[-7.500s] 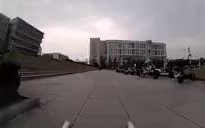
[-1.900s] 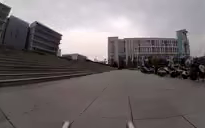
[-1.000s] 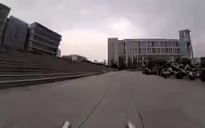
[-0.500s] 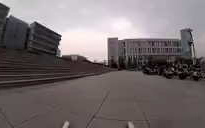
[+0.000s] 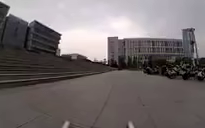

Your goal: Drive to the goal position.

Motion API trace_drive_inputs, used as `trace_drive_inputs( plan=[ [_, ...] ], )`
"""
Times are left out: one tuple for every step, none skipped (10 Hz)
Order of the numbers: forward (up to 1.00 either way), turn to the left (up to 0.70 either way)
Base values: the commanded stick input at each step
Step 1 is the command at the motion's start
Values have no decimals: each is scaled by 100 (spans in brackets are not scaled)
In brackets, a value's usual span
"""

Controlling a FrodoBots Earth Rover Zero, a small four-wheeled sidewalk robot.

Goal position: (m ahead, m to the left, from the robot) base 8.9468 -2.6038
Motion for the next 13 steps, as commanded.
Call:
trace_drive_inputs(
  plan=[
    [60, 0],
    [60, 0],
    [60, 0],
    [60, 0],
    [60, 0],
    [60, 0],
    [60, 0],
    [60, 0],
    [60, 0],
    [60, 0],
    [60, 0],
    [60, 0],
    [60, 0]
  ],
)
